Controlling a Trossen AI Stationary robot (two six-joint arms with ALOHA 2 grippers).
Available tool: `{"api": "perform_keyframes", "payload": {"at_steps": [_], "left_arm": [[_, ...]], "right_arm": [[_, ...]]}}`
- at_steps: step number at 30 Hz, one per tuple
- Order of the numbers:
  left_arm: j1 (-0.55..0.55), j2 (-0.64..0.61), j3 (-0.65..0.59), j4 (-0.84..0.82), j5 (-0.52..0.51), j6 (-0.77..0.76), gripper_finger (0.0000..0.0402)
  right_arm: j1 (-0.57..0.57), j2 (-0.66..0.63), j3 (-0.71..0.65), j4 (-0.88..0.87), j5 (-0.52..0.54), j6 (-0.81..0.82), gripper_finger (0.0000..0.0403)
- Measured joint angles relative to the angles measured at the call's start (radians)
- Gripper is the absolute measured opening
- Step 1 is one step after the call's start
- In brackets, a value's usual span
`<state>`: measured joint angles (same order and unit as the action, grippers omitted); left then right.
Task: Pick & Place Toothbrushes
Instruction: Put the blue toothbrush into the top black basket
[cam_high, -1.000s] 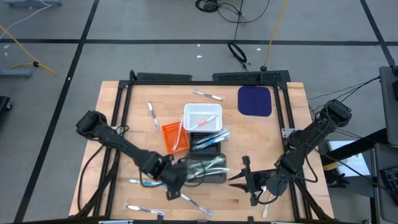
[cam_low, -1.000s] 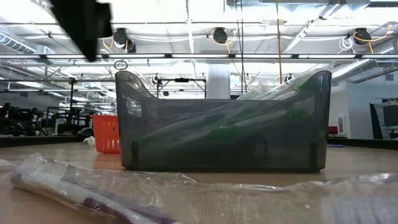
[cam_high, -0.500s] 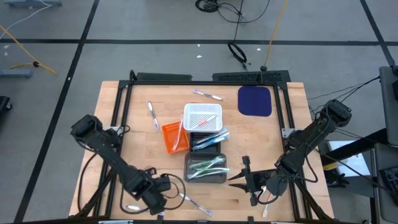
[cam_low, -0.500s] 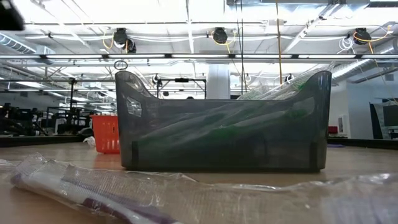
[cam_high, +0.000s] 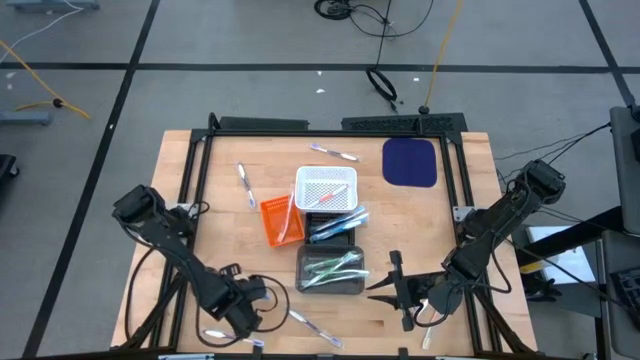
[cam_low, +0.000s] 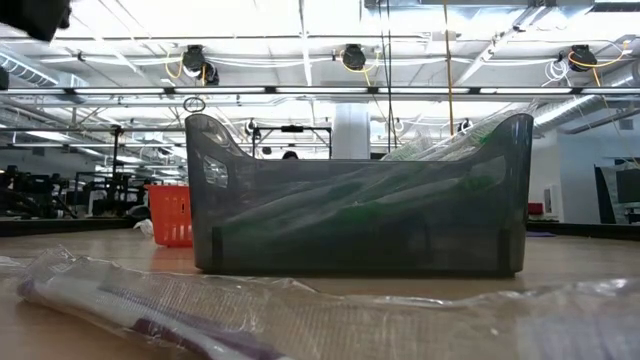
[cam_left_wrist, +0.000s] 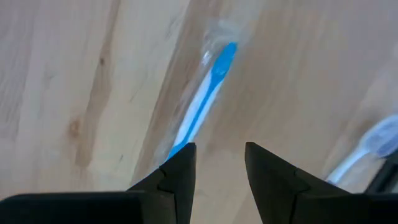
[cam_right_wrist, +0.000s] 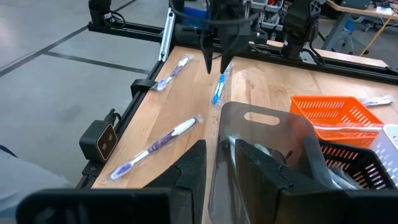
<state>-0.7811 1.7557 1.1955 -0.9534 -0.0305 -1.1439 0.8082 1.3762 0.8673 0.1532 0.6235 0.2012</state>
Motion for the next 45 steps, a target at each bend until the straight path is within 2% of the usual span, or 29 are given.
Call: {"api": "perform_keyframes", "payload": {"at_steps": [13, 30, 33, 37, 38, 41, 45], "left_arm": [[-0.003, 0.0, -0.105, -0.022, 0.103, -0.022, 0.014], [-0.003, -0.003, -0.197, 0.088, 0.109, -0.082, 0.0138], [-0.003, -0.003, -0.195, 0.089, 0.119, -0.09, 0.0107], [-0.003, -0.002, -0.194, 0.097, 0.145, -0.123, 0.0024], [-0.003, -0.002, -0.194, 0.093, 0.154, -0.139, 0.0014], [-0.009, -0.001, -0.187, 0.09, 0.141, -0.177, 0.0014], [-0.025, 0.002, -0.144, 0.079, 0.068, -0.177, 0.0007]], "right_arm": [[0.0, 0.0, 0.0, 0.0, 0.0, 0.0, 0.0075], [0.0, 0.0, 0.0, -0.001, 0.0, 0.0, 0.0075], [0.0, 0.0, 0.0, -0.001, 0.0, 0.0, 0.0075], [0.0, 0.0, 0.0, -0.001, 0.0, 0.0, 0.0075], [0.0, 0.0, 0.0, -0.001, 0.0, 0.0, 0.0075], [0.0, 0.0, 0.0, -0.001, 0.0, 0.0, 0.0075], [0.0, 0.0, 0.0, -0.001, 0.0, 0.0, 0.0075]]}}
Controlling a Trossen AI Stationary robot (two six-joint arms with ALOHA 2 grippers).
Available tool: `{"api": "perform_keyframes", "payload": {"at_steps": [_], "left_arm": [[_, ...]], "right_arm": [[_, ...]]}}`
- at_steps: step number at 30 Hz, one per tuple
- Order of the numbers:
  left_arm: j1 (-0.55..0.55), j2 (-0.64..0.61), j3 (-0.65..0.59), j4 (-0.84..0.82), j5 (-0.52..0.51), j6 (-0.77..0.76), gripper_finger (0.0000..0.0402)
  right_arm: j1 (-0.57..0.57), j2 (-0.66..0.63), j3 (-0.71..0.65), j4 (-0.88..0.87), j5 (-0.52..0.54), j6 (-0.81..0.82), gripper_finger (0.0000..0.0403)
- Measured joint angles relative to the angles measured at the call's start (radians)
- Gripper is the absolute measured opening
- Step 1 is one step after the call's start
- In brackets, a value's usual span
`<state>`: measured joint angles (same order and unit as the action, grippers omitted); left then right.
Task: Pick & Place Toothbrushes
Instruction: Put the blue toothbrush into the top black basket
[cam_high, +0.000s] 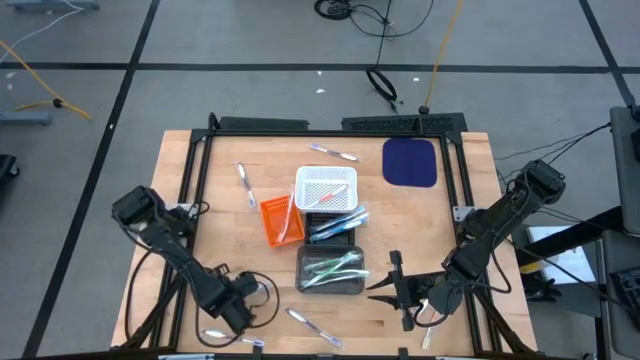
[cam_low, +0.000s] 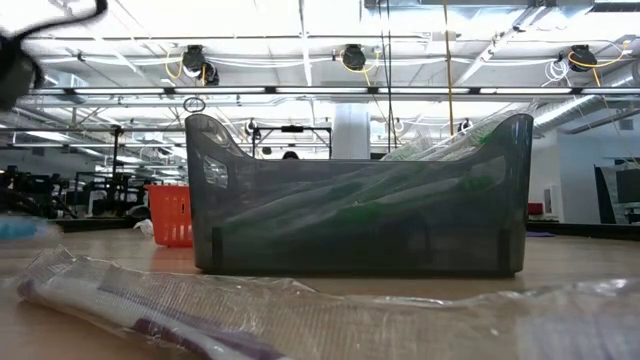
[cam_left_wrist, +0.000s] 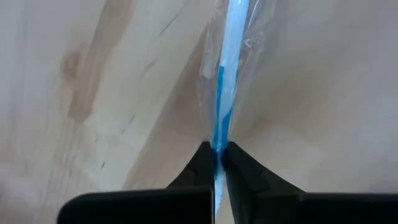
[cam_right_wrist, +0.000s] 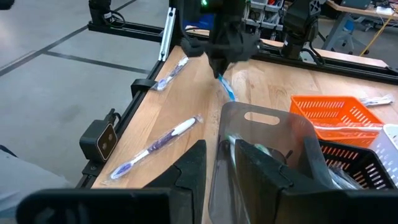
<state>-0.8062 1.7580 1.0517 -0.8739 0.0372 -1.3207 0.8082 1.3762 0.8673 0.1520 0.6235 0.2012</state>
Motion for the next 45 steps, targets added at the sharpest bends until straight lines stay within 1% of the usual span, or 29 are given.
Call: {"api": "perform_keyframes", "payload": {"at_steps": [3, 7, 10, 13, 18, 21, 23, 26, 28, 32, 33, 36, 39, 42, 45], "left_arm": [[-0.011, 0.0, 0.057, -0.017, -0.067, 0.009, 0.0006], [-0.03, 0.0, 0.155, -0.095, -0.187, 0.012, 0.0006], [-0.044, -0.001, 0.233, -0.151, -0.296, 0.019, 0.0004], [-0.052, -0.001, 0.296, -0.173, -0.431, 0.043, 0.0006], [-0.038, -0.001, 0.379, -0.155, -0.639, 0.123, 0.0005], [-0.012, -0.001, 0.404, -0.097, -0.719, 0.206, 0.0008], [0.011, -0.001, 0.408, -0.029, -0.753, 0.287, 0.0005], [0.053, -0.001, 0.408, 0.084, -0.79, 0.411, 0.0005], [0.086, -0.001, 0.408, 0.162, -0.8, 0.485, 0.0009], [0.146, -0.001, 0.408, 0.312, -0.801, 0.654, 0.0005], [0.159, -0.001, 0.408, 0.351, -0.801, 0.694, 0.0005], [0.194, -0.001, 0.408, 0.44, -0.795, 0.786, 0.001], [0.219, -0.002, 0.408, 0.489, -0.773, 0.839, 0.001], [0.235, -0.002, 0.408, 0.509, -0.763, 0.866, 0.0005], [0.243, -0.002, 0.408, 0.516, -0.763, 0.866, 0.0011]], "right_arm": [[0.0, 0.0, 0.0, 0.0, 0.0, 0.0, 0.0075], [0.0, 0.0, 0.0, 0.0, 0.0, 0.0, 0.0075], [0.0, 0.0, 0.0, 0.001, 0.0, 0.0, 0.0075], [-0.003, 0.001, 0.0, 0.015, 0.0, -0.001, 0.0075], [-0.035, 0.001, 0.0, 0.098, 0.0, -0.04, 0.0075], [-0.06, 0.001, 0.0, 0.159, -0.01, -0.084, 0.0075], [-0.086, 0.012, 0.0, 0.215, -0.063, -0.111, 0.0075], [-0.122, 0.036, 0.0, 0.314, -0.156, -0.148, 0.0075], [-0.148, 0.066, 0.002, 0.386, -0.198, -0.173, 0.0075], [-0.194, 0.114, 0.001, 0.479, -0.261, -0.195, 0.0078], [-0.205, 0.122, 0.001, 0.492, -0.262, -0.195, 0.0081], [-0.231, 0.127, 0.001, 0.49, -0.283, -0.195, 0.0098], [-0.252, 0.126, 0.001, 0.506, -0.328, -0.191, 0.0121], [-0.264, 0.121, 0.001, 0.544, -0.333, -0.195, 0.0142], [-0.275, 0.119, 0.001, 0.57, -0.332, -0.22, 0.0155]]}}
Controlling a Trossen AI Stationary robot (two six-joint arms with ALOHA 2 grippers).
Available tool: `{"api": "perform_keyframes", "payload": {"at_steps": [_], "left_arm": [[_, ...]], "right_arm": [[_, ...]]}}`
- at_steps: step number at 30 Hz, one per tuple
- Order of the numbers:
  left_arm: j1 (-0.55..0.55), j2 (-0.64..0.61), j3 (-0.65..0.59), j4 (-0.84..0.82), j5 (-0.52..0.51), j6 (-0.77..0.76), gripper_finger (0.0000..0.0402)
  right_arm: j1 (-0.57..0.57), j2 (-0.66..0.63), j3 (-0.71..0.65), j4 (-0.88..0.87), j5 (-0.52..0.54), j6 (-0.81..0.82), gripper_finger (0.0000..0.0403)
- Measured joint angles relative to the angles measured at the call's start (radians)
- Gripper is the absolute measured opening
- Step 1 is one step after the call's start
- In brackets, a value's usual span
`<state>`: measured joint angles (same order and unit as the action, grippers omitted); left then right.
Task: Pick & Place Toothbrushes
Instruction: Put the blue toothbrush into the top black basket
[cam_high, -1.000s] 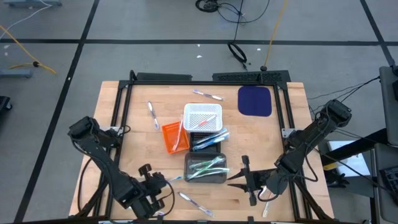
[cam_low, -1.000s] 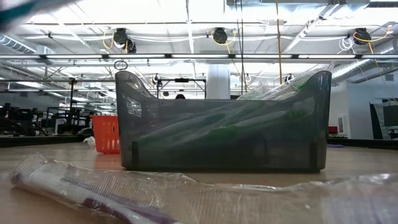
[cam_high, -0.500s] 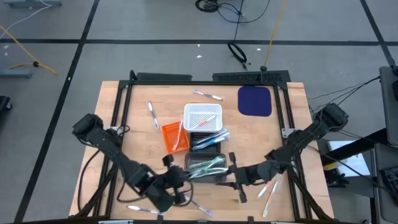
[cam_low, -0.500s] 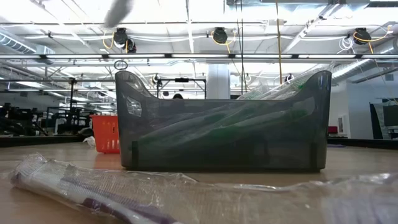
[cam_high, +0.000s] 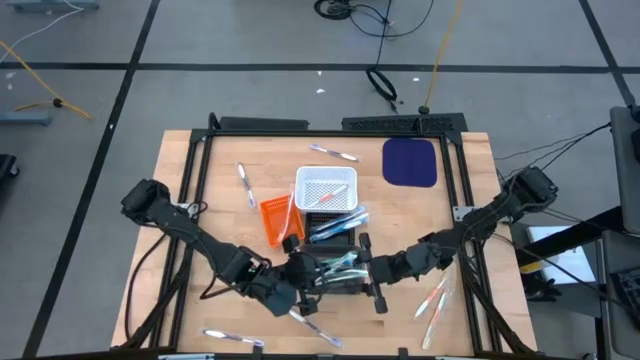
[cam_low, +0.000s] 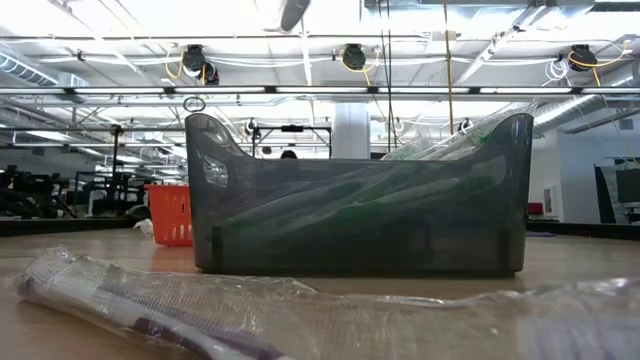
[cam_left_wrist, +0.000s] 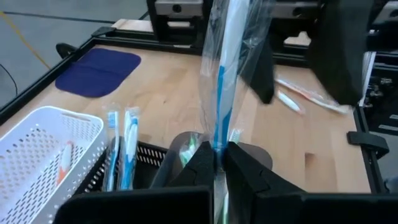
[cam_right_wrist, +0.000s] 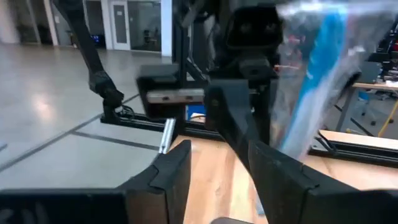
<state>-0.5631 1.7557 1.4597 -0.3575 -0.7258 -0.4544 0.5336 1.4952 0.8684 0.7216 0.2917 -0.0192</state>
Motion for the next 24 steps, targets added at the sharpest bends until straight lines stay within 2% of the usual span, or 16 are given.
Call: {"api": "perform_keyframes", "payload": {"at_steps": [6, 11, 14, 24], "left_arm": [[0.001, 0.0, 0.0, 0.008, -0.006, 0.006, 0.0006], [0.001, 0.0, 0.0, 0.014, -0.027, 0.016, 0.0009], [0.001, 0.0, 0.0, 0.016, -0.026, 0.023, 0.0006], [0.0, -0.001, 0.0, 0.015, -0.039, 0.025, 0.0008]], "right_arm": [[-0.017, 0.002, 0.0, -0.013, -0.005, 0.011, 0.0159], [-0.008, 0.002, -0.001, -0.119, 0.008, 0.032, 0.0156], [-0.01, 0.002, -0.001, -0.095, 0.052, 0.026, 0.0156], [-0.042, 0.002, -0.001, -0.031, 0.034, 0.027, 0.0155]]}}
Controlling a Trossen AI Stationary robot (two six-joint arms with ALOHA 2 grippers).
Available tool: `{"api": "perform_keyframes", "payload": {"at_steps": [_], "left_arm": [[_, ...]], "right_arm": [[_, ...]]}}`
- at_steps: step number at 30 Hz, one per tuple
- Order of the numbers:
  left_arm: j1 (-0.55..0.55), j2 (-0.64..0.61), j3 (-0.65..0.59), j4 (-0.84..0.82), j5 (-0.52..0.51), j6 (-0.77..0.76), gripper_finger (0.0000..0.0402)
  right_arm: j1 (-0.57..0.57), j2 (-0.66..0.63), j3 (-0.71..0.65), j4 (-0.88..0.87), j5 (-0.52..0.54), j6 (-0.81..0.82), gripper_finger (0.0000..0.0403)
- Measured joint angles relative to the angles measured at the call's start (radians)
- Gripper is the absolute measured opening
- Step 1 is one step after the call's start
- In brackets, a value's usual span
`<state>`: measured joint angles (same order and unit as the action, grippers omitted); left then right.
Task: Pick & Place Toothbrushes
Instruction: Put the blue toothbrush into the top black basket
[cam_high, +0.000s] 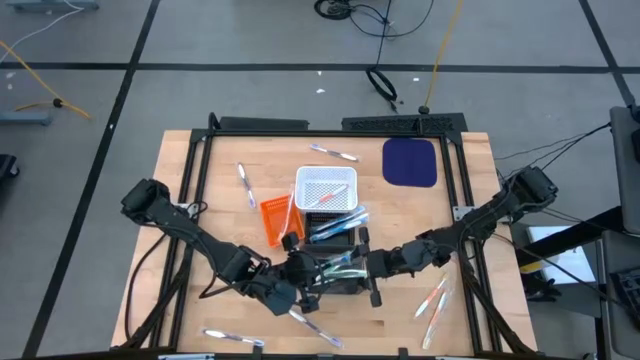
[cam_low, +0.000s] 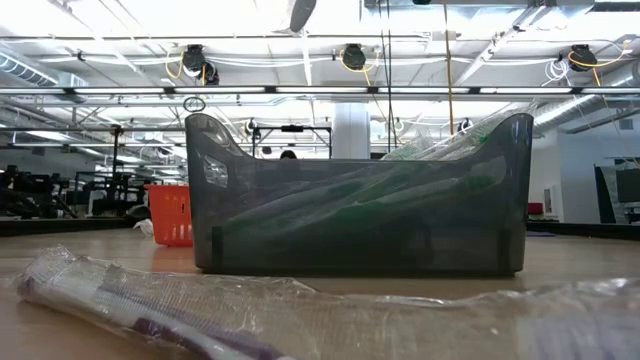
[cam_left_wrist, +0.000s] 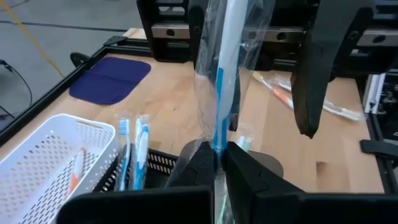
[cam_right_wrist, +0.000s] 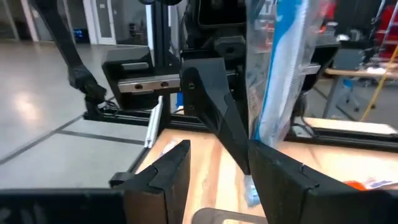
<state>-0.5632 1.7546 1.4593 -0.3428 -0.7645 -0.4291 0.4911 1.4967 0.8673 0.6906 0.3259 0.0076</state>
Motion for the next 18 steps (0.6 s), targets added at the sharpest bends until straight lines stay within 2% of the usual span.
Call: {"api": "perform_keyframes", "payload": {"at_steps": [6, 13, 18], "left_arm": [[-0.002, 0.0, 0.0, 0.006, 0.0, 0.009, 0.0006], [-0.002, 0.0, 0.0, 0.005, -0.001, 0.002, 0.0008], [-0.003, 0.0, 0.0, 0.005, -0.003, 0.002, 0.0012]], "right_arm": [[-0.001, -0.001, 0.0, -0.107, -0.007, 0.036, 0.0155], [-0.001, -0.001, 0.0, -0.071, 0.091, 0.006, 0.0155], [-0.001, -0.001, 0.0, 0.025, 0.092, -0.038, 0.0155]]}}
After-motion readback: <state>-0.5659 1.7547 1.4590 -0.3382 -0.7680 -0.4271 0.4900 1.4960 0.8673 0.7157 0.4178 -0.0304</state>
